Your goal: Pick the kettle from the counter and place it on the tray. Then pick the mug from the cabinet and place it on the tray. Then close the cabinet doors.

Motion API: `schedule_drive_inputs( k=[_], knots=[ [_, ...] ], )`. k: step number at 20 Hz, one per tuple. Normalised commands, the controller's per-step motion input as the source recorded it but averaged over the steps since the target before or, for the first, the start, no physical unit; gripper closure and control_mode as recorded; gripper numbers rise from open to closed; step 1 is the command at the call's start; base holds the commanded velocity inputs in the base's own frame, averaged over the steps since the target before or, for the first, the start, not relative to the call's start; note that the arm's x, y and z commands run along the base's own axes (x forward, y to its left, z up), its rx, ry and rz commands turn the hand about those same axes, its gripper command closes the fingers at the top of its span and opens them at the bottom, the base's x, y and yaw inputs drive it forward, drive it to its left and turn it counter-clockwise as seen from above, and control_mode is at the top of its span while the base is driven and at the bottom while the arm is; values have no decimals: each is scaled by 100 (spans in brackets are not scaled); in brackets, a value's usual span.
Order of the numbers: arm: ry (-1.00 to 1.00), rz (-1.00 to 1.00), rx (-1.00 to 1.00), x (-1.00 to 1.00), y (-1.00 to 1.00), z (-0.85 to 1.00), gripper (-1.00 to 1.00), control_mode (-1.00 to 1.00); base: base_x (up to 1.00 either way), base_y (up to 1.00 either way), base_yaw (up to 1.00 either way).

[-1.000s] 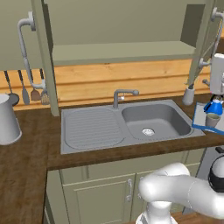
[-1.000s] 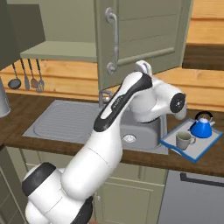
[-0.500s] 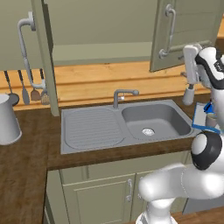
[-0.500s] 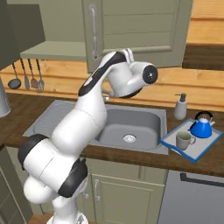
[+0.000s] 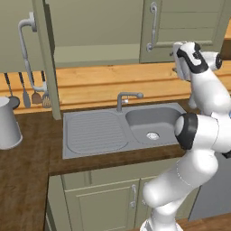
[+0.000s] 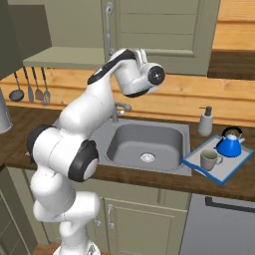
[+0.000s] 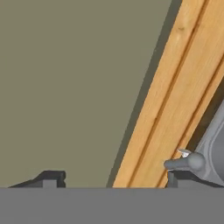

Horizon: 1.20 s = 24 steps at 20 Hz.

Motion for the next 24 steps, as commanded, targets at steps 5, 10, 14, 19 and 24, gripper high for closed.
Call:
schedule_drive_inputs(
  k=[5,10,14,19,24],
  knots=[
    [0,-11,0,92,7,-34,-100,-100,0,0,0],
    [0,-11,-2,64,10,-73,-100,-100,0,0,0],
    [0,-10,-13,22,18,-100,-100,-100,0,0,0],
    [-1,-11,-13,-27,15,-65,-100,-100,0,0,0],
    [-1,-5,-20,-78,47,-18,-100,-100,0,0,0]
  ],
)
